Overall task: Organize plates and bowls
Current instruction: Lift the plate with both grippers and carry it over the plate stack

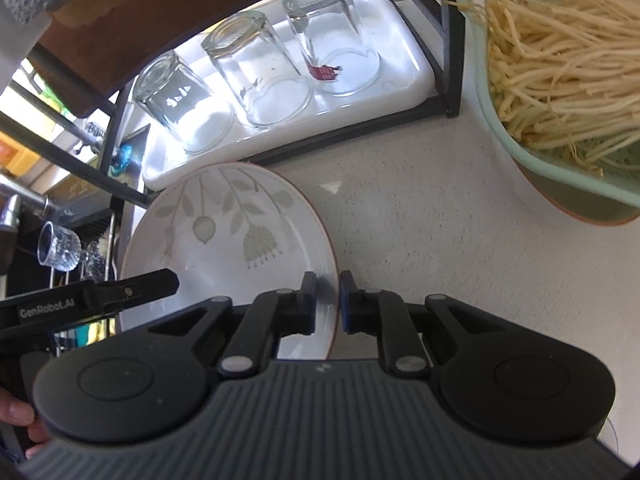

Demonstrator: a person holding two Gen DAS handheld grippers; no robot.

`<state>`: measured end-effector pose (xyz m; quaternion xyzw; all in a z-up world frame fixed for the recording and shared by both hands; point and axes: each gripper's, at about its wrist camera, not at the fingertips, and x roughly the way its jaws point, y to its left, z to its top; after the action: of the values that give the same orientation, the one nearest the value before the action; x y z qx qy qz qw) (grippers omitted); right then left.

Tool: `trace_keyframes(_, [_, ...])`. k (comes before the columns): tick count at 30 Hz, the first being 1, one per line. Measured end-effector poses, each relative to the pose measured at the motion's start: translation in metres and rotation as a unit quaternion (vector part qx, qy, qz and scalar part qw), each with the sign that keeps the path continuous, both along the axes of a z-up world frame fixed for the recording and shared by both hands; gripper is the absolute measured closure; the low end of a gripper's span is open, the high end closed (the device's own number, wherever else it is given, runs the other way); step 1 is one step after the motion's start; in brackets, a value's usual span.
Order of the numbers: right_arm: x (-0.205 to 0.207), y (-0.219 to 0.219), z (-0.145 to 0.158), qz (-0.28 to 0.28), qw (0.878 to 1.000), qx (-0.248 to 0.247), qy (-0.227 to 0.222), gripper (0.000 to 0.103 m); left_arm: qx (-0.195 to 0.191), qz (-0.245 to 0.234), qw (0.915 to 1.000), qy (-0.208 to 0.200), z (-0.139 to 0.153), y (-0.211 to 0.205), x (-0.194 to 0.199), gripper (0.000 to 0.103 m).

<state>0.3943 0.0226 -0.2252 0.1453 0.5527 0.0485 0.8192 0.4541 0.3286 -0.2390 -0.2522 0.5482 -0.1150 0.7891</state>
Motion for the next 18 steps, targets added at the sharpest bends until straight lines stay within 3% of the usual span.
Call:
trace_keyframes(11, [-0.011, 0.0, 0.008, -0.018, 1.0, 0.021, 0.012, 0.09, -0.008, -0.025, 0.9994, 0.024, 0.005, 0.006, -0.009, 0.047])
trace_keyframes(18, [-0.029, -0.003, 0.025, -0.021, 0.999, 0.027, -0.004, 0.09, -0.019, -0.021, 0.9995, 0.014, 0.022, 0.006, -0.032, 0.047])
